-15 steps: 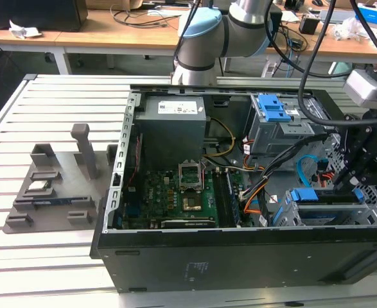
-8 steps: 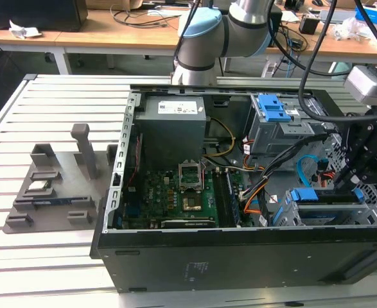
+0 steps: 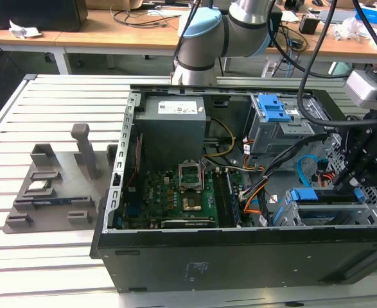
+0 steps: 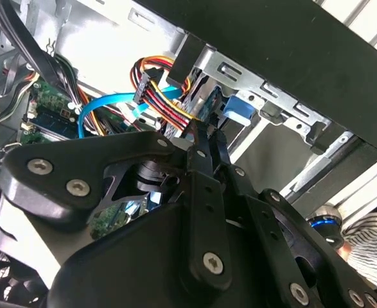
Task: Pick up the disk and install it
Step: 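Insert the first disk wire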
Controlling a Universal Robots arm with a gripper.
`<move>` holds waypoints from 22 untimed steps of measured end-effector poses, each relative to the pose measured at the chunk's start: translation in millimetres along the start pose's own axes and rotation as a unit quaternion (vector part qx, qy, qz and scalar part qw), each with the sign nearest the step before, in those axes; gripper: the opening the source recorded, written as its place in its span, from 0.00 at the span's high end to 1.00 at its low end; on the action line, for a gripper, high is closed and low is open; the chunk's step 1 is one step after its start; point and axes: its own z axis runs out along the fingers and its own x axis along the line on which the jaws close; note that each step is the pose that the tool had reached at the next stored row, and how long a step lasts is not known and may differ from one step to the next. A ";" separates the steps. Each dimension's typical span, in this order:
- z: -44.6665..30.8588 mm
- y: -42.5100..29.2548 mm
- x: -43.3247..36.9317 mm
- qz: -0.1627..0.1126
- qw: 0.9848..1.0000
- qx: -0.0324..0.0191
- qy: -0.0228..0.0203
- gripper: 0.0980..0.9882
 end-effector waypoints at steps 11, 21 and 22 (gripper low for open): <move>5.3 -1.2 0.8 0.002 1.000 0.000 0.000 0.91; -29.0 2.5 -3.3 0.002 1.000 0.000 0.000 0.99; -33.2 2.9 -3.2 0.002 1.000 0.000 0.000 0.99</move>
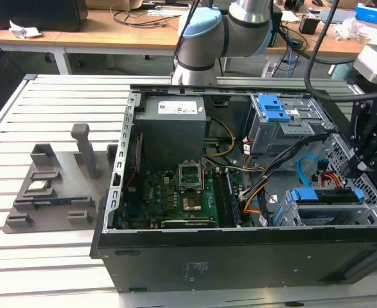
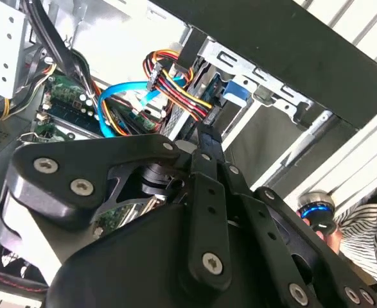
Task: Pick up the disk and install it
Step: 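Insert the first disk wire, then insert the second disk wire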
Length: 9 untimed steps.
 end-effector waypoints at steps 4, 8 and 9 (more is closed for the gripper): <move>-12.2 1.2 0.4 0.000 1.000 0.000 0.000 0.99; -12.7 1.3 0.4 0.000 1.000 0.000 0.000 0.99; -12.9 1.3 0.4 0.000 1.000 0.000 0.000 0.99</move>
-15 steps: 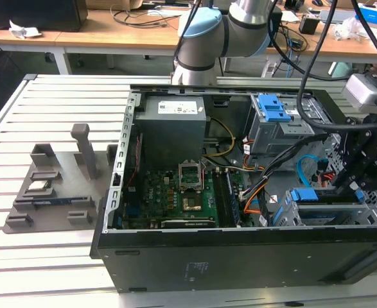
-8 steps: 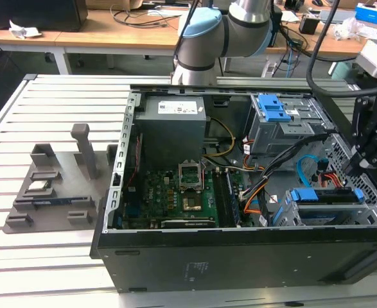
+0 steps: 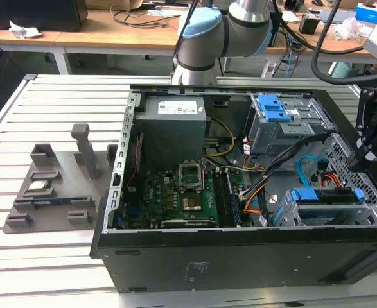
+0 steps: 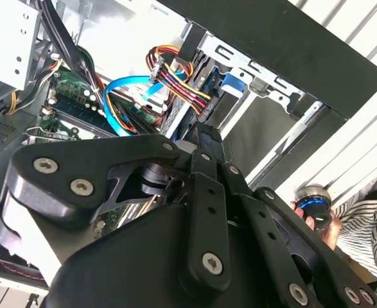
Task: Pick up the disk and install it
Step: 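Insert the second disk wire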
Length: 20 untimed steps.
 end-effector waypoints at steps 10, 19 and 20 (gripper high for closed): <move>7.4 21.9 -10.3 0.000 1.000 0.000 0.000 0.70; 18.8 37.9 -10.6 -0.001 1.000 0.000 0.000 0.72; 18.9 37.9 -10.6 -0.001 1.000 0.000 0.000 0.87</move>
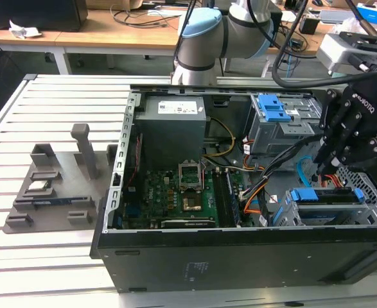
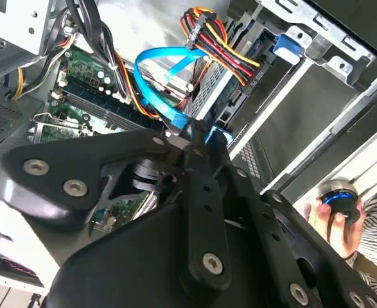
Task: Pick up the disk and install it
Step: 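Insert the second disk wire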
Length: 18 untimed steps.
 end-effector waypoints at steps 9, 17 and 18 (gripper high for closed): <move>11.9 -9.1 14.8 -0.001 1.000 0.000 0.001 0.93; 23.0 -20.3 14.0 -0.001 1.000 0.000 0.001 0.93; 23.7 -20.8 13.9 -0.001 1.000 0.000 0.001 0.93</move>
